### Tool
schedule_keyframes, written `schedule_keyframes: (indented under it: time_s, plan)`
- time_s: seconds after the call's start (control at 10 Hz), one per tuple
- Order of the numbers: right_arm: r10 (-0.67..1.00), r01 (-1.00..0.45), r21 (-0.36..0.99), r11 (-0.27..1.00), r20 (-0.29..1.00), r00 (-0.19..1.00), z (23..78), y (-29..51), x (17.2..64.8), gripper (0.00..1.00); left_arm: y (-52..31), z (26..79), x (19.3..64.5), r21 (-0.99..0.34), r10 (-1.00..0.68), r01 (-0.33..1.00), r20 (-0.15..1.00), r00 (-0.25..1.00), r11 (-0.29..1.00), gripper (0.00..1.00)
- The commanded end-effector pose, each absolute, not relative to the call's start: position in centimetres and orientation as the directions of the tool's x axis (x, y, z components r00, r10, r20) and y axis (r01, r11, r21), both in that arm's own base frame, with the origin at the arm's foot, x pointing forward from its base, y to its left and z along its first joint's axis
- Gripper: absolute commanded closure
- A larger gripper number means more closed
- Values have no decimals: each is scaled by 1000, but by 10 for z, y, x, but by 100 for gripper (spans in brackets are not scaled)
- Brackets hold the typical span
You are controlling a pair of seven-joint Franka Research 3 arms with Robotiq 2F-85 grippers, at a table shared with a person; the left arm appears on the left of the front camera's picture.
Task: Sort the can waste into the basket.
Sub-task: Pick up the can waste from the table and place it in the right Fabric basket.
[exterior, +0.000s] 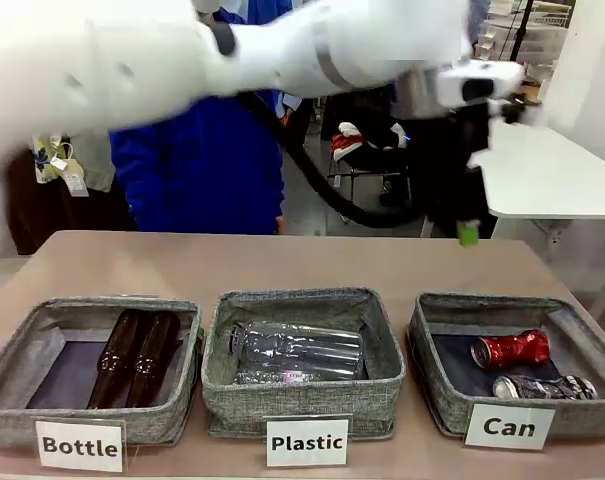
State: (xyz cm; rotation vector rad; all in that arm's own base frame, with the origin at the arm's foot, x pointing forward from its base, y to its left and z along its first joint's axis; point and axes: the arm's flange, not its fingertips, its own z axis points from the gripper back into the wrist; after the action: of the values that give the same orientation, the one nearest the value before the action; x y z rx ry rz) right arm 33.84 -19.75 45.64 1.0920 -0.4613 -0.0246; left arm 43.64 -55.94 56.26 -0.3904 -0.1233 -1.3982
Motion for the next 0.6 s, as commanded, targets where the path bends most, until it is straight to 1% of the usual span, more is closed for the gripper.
schedule_keyframes:
  time_s: [0.0,0.1,0.2,0.3,0.4,0.5]
  plan:
    - [-60,-271,841,468,337,940,459,-136,389,0,-423,532,365,-224,-870,916,302,389,332,0]
    - [27,-304,833,462,330,944,453,-95,404,0,-380,525,359,-250,-818,862,284,500,440,0]
    - [76,-332,808,488,339,938,443,-57,415,0,-337,519,351,-297,-756,811,303,580,504,0]
    - [123,-356,817,454,338,933,435,-24,421,0,-293,513,349,-348,-701,770,327,634,535,0]
    - [144,-359,845,395,330,933,426,7,423,0,-241,505,352,-442,-634,723,358,685,531,0]
    - [138,-341,872,350,312,940,418,30,421,0,-195,491,361,-525,-569,660,351,744,538,0]
